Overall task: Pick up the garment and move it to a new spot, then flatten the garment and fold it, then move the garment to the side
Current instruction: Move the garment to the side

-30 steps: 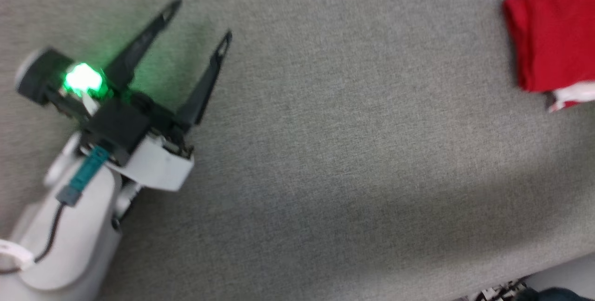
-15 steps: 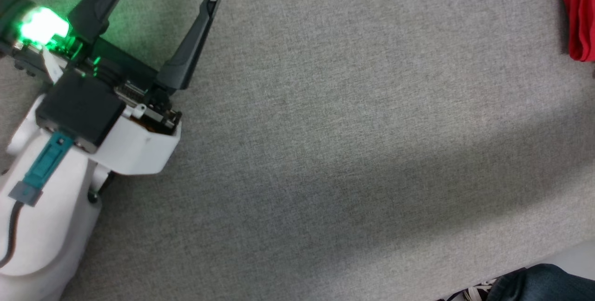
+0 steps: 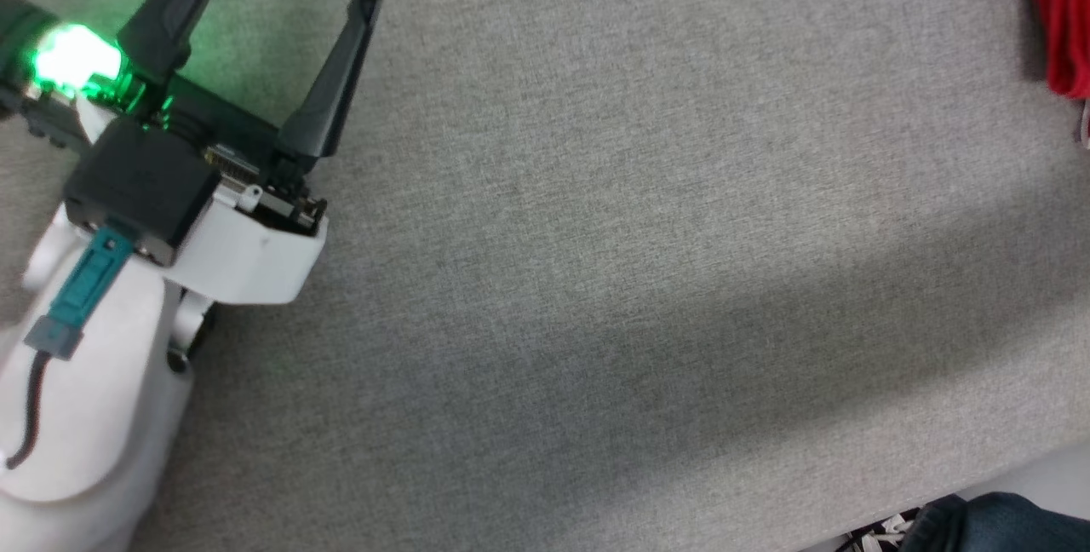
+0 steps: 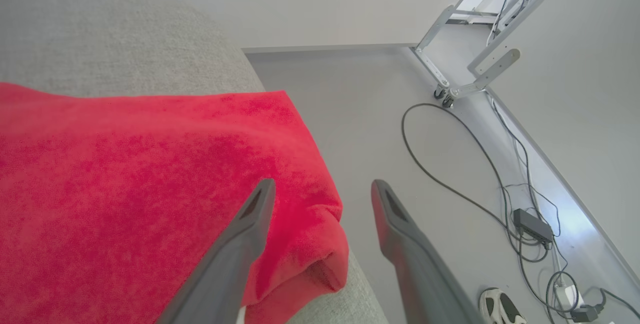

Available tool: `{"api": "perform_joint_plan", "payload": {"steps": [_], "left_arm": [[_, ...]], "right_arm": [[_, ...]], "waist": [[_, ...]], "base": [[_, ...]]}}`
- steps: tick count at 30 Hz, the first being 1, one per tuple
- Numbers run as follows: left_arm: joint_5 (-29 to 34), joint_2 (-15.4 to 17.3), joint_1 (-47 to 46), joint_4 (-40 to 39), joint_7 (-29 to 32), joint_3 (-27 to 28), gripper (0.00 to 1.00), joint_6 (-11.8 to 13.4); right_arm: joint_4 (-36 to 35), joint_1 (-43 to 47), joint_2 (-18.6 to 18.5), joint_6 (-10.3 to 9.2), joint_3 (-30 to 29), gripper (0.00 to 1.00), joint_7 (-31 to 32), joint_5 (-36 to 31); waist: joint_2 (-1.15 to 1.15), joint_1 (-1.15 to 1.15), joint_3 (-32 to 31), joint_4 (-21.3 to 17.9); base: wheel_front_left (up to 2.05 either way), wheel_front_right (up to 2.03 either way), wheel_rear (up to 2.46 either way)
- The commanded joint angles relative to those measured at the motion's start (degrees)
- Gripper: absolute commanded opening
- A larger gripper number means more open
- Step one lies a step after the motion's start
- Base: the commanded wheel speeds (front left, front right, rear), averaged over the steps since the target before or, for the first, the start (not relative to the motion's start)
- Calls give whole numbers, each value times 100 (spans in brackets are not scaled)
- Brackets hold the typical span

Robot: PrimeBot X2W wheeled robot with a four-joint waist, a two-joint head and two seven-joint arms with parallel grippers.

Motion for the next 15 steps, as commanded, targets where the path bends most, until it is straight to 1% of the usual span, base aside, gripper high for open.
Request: {"api": "perform_joint_plan", "payload": {"steps": [1,3,7,12,15], "left_arm": [[5,-38,465,319,20,-26,100,58],[-20,-175,607,297,20,34,100,109],[-32,-455,938,281,20,191,100,169],[-83,-842,1508,315,19,527,100,233],[-92,-1096,1863,358,15,752,100,204]], "right_arm": [[-17,-15,-17,-10,55,100,-66,28],[-112,42,-40,-10,145,100,-142,-9],[-418,201,-44,-10,505,100,-234,-172],[-927,441,82,-10,845,100,-322,-237],[-1265,718,201,-10,1060,100,-343,-267]], "waist": [[0,0,-184,103],[0,0,-331,180],[0,0,-675,386],[0,0,-1143,690],[0,0,-1441,904]], "base": [[0,0,0],[0,0,0],[0,0,0],[0,0,0],[0,0,0]]}}
